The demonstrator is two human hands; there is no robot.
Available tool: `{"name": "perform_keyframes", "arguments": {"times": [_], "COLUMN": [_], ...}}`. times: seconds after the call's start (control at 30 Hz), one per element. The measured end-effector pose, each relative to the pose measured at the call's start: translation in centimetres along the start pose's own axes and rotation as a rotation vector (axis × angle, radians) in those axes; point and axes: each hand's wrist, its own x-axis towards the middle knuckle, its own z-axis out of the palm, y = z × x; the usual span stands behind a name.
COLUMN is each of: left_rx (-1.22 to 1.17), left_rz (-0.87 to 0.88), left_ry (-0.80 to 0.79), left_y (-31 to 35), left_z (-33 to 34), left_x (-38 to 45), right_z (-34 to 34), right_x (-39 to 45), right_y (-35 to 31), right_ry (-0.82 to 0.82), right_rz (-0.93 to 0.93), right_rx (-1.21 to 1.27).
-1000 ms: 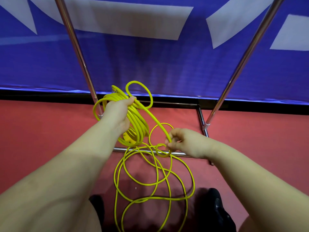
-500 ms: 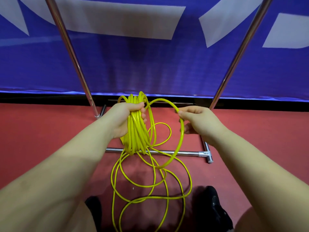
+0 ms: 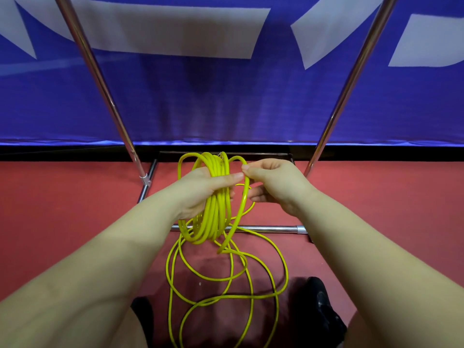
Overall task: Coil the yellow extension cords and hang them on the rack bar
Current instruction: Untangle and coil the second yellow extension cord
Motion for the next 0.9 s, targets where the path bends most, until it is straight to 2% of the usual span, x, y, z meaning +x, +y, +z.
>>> {"name": "perform_keyframes", "arguments": {"times": [0.1,0.2,0.47,0.6,0.7,0.77,0.83,0.9], "left_rx": [0.01,0.003,-0.068,-0.003,-0.015,-0.066,-0.136,-0.227], "left_rz": [0.012,0.018,0.003,-0.009,-0.003,0.014,0.027,0.026], "left_ry": [-0.063,-0.058,-0.11,-0.119,-0.061,0.035,0.141,0.237], "left_y": [-0.3,-0.7,-0.4,-0.5,-0.5,-0.3,0.0,0.2], "left_z": [0.2,0.4,-0.1,-0.2,-0.1,-0.2,-0.4,-0.8], "left_x": [-0.1,0.0,-0.2,-0.2,-0.2,-0.1,0.2,0.5], "right_z": [0.3,0.6,0.5,0.4,0.6,0.7,0.9,1.2], "right_x": [0.4,0.7,1.1,1.0,1.0,0.9,0.8,0.4], "right_y": [0.3,0.5,0.2,0.2,0.3,0.3,0.4,0.6], "right_ry": [0.057,0.095,0.085,0.072,0.075,0.074,0.083,0.068], "right_rz": [-0.103,-0.2,-0.24,-0.261,-0.321,-0.334,-0.286,-0.235], "right_rx": [-0.176,-0.372,-0.345,-0.45,-0.524,-0.5,-0.454,-0.59]}}
